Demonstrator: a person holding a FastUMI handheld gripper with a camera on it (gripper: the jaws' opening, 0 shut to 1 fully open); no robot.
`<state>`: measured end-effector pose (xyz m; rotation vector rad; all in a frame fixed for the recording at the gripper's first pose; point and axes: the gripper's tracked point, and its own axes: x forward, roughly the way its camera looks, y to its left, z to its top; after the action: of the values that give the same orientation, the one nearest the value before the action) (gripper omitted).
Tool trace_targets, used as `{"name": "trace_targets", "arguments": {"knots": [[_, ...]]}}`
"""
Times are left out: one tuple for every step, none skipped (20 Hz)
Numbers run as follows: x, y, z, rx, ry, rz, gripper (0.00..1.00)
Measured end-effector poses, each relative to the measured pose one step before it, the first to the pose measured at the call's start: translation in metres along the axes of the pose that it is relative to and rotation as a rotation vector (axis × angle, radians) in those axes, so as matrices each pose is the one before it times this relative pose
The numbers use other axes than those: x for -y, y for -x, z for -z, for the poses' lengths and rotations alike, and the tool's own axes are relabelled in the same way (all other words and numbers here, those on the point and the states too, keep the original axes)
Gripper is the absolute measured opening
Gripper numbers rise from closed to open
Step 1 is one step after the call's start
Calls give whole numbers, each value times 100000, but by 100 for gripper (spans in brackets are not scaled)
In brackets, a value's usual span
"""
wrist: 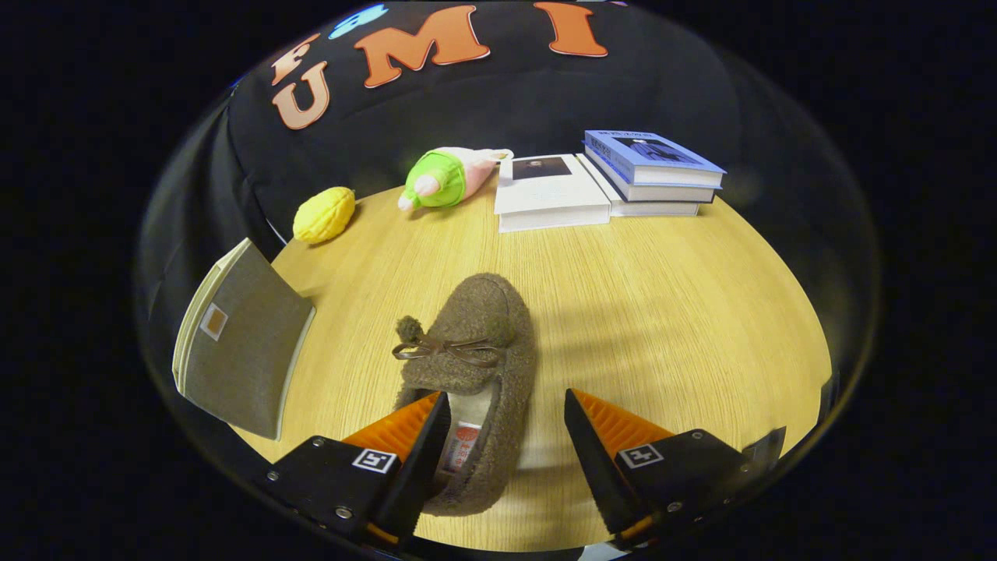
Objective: Open the storage box then place both shoes into the box .Put the left shoe in first, then the right shoe, with the right side of both shoes facing outward in a uniform manner.
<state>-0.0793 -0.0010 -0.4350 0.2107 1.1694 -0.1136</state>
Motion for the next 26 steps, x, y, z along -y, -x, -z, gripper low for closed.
{"name": "trace_targets", "arguments": {"knots": [[181, -671, 681, -2416, -1625, 910, 83], [18, -608, 370, -1577, -2323, -117, 82], [-412, -487, 159, -787, -3618, -1902, 78], [-152, -212, -116, 223, -3560, -1356, 75], [-78, -312, -219, 616, -2503, -1242, 67], [-257, -340, -35, -210, -2721, -1540, 61], [471, -59, -137, 608, -2031, 1403, 47], [203, 24, -343, 1620, -1928, 796, 39], [237, -125, -186, 1544, -1283, 606, 25], [89, 82, -97, 1084, -1371, 321, 18], [80, 19, -27, 1247, -1869, -122, 11], [60, 37, -43, 945, -1890, -325, 10], [70, 6, -45, 681, -2520, 97, 8], [201, 202, 51, 306, -2029, 1093, 7], [-332, 356, -188, 244, -1203, 1375, 6], [-263, 319, -186, 1152, 191, 200, 6], [-517, 370, -139, 944, 187, -792, 5], [-635, 467, 40, 715, -489, -1525, 5], [-806, 431, 177, -55, -775, -1948, 5], [-196, 371, 377, -371, -320, -1391, 5], [-655, 277, -82, -84, 221, -1176, 5], [-823, 316, -122, 500, 1099, -933, 5], [-861, 285, -183, 916, 1488, -790, 5], [-986, 337, -215, 779, 1774, -788, 5], [-1143, 351, -228, 350, 1670, -1450, 5], [-1399, 355, -342, 801, 845, -1859, 5]]}}
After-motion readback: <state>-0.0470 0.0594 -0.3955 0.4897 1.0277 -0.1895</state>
